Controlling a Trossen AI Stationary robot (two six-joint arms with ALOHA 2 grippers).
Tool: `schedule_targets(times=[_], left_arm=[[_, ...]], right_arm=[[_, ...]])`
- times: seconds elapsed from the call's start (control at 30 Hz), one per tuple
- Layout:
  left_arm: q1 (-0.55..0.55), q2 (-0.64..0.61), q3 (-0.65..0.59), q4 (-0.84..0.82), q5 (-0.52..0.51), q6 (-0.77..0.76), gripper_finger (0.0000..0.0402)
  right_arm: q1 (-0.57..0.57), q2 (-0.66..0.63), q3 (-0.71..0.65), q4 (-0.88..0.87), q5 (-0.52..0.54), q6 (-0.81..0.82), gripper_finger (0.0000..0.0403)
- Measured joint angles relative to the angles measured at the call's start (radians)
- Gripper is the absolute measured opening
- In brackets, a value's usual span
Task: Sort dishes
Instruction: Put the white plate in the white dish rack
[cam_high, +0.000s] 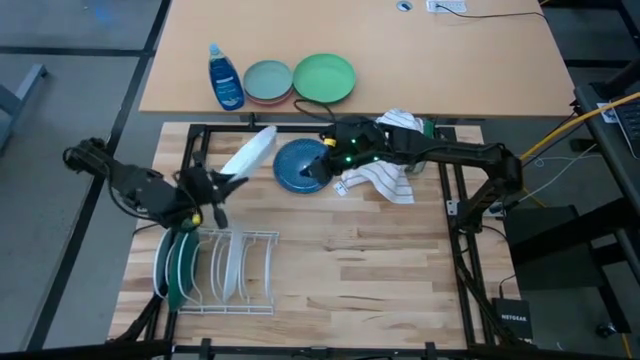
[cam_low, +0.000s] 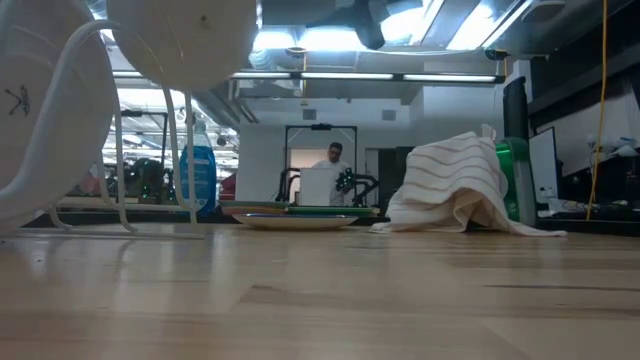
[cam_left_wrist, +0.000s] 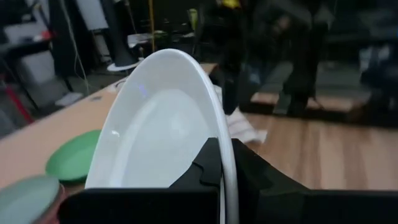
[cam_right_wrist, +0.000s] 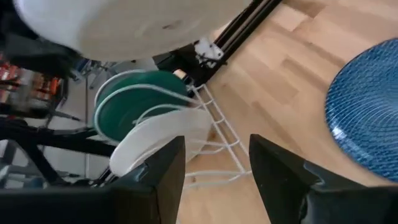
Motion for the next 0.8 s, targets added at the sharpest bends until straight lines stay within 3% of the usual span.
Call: schedule_targets(times=[0.33, 0.53, 0.8], left_arm=[[-0.033, -0.08, 0.062, -0.016, -0.079, -0.391, 0.0], [-0.06, -0.129, 0.064, -0.029, -0.08, -0.615, 0.0], [-0.078, -0.18, 0.064, -0.211, -0.09, -0.918, 0.0]], right_arm=[[-0.005, -0.001, 0.0, -0.005, 0.047, -0.158, 0.0182], [-0.005, -0.001, 0.0, -0.012, 0.075, -0.409, 0.0182], [0.005, 0.0, -0.038, 0.018, 0.065, -0.782, 0.0182]])
